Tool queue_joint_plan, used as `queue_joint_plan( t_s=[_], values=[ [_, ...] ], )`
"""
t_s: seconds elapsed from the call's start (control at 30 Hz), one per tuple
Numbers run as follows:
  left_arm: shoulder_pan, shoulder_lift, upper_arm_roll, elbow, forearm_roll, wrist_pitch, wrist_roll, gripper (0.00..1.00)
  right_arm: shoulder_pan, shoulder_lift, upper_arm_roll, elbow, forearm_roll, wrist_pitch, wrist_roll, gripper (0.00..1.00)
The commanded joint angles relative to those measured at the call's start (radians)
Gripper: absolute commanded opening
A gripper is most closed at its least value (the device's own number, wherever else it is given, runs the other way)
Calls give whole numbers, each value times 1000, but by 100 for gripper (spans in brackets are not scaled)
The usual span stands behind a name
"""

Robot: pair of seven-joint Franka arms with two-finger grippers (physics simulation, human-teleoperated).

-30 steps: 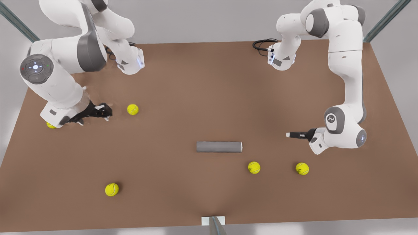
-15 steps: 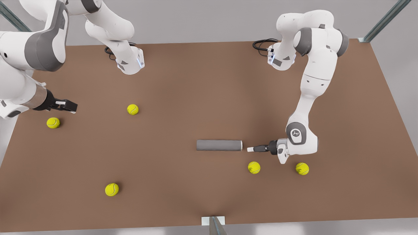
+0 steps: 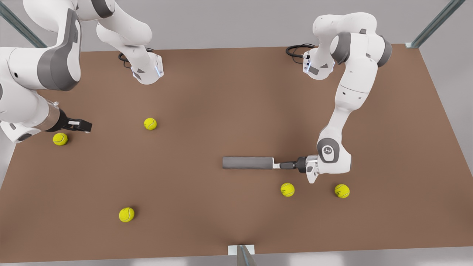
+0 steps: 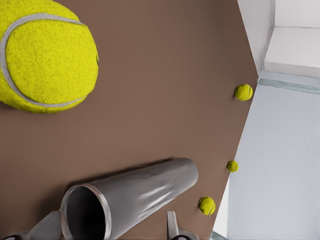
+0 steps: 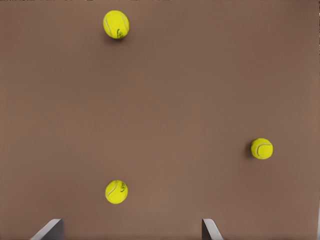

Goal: Put the tennis tube upright

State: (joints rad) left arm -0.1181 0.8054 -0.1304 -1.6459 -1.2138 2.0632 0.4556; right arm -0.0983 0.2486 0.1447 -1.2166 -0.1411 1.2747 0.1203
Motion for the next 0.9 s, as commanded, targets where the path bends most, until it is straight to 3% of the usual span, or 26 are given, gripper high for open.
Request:
queue_joint_plan(
  t_s=[0.0, 0.57, 0.73, 0.87],
  values=[
    [0, 0, 0, 0, -1, 0, 0, 100, 0, 0, 1, 0, 2, 0, 1, 100],
    [-35, 31, -40, 3, -6, 8, 0, 100, 8, 3, 4, 11, -11, 18, -8, 100],
    [-35, 38, -48, 5, -23, 8, 0, 100, 118, 1, 3, 14, -94, 35, 1, 100],
    [-35, 38, -52, 5, -23, 9, -3, 100, 109, 3, -2, 34, -92, 77, -7, 100]
  ],
)
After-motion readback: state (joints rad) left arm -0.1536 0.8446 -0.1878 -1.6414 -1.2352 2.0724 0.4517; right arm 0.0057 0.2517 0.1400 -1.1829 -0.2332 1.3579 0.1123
